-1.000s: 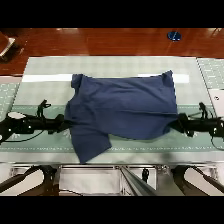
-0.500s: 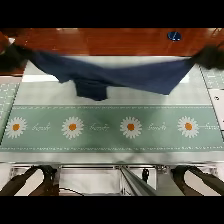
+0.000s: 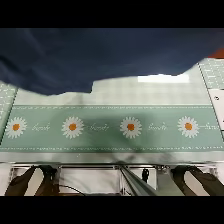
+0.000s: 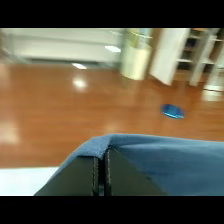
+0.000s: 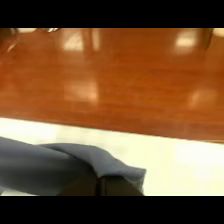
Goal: Fold the shirts.
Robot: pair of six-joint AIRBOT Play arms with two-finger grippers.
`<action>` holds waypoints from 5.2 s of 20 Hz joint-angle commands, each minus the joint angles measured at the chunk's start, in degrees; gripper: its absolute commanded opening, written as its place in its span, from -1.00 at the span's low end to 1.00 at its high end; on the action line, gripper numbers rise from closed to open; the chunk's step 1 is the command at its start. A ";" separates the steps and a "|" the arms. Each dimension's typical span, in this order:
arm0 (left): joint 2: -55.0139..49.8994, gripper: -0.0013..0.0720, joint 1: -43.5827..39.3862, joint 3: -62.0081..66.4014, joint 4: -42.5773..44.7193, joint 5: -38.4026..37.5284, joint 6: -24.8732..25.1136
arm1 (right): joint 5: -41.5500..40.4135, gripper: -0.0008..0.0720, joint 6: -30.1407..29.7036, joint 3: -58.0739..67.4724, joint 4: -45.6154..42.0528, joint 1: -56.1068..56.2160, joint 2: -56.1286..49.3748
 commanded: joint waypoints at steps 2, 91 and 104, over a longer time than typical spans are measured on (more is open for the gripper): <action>9.99 -0.91 -5.90 1.75 21.55 -3.65 -4.52 | 3.30 -0.91 1.07 1.44 -5.35 0.11 8.22; -5.22 0.42 -1.46 -75.91 10.19 -8.35 -7.28 | -11.96 0.15 -3.72 -87.06 4.68 -12.22 14.82; -19.10 -0.33 -19.65 -78.36 -1.75 9.75 -9.38 | -17.86 0.15 0.50 -86.93 6.47 -12.24 14.80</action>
